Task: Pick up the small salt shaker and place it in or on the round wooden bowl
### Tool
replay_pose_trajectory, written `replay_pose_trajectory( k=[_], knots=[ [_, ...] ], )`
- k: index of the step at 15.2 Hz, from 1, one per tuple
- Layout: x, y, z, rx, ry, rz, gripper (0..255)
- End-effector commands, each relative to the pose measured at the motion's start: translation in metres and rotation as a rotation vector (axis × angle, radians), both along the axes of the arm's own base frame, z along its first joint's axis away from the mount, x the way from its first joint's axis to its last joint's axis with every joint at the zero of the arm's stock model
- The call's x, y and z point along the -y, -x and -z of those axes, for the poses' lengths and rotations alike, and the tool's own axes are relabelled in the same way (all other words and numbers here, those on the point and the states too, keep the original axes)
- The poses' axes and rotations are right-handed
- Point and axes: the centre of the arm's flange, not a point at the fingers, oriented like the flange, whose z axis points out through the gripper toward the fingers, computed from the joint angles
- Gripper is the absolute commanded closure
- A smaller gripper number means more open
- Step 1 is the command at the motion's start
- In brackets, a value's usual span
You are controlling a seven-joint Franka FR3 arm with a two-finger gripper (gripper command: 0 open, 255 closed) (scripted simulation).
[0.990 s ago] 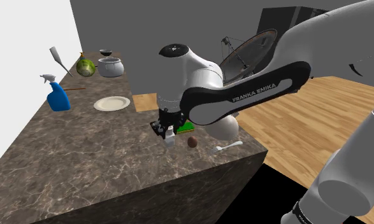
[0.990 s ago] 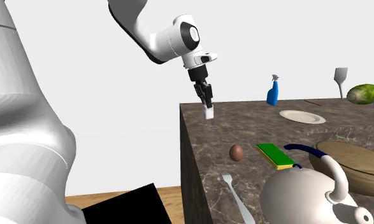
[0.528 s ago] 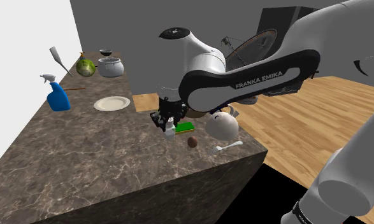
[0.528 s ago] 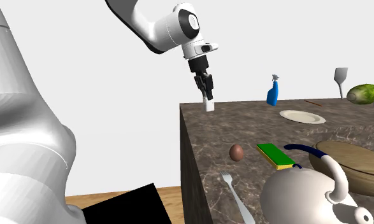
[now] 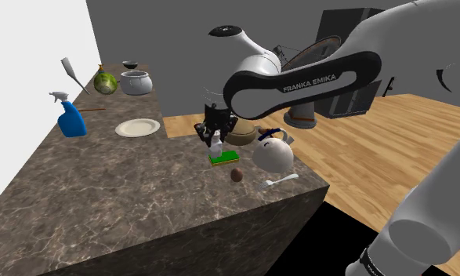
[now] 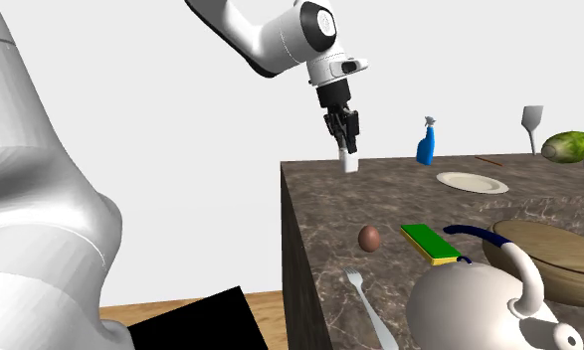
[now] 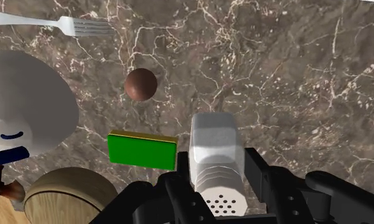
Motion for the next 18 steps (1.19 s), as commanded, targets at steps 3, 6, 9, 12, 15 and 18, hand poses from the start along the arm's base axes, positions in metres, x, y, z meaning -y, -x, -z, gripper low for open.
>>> replay_pose_trajectory(
  k=[3,6,9,12,15,18],
  knots=[
    [0.046,-0.027,-0.003,0.000,0.000,-0.001,255],
    [0.080,-0.047,-0.005,0.000,0.000,-0.001,255],
    [0.114,-0.068,-0.007,0.000,0.000,-0.001,255],
    [0.149,-0.088,-0.008,0.000,0.000,-0.001,255],
    [0.183,-0.108,-0.010,0.000,0.000,-0.001,255],
    [0.217,-0.128,-0.012,0.000,0.000,-0.001,255]
  ],
)
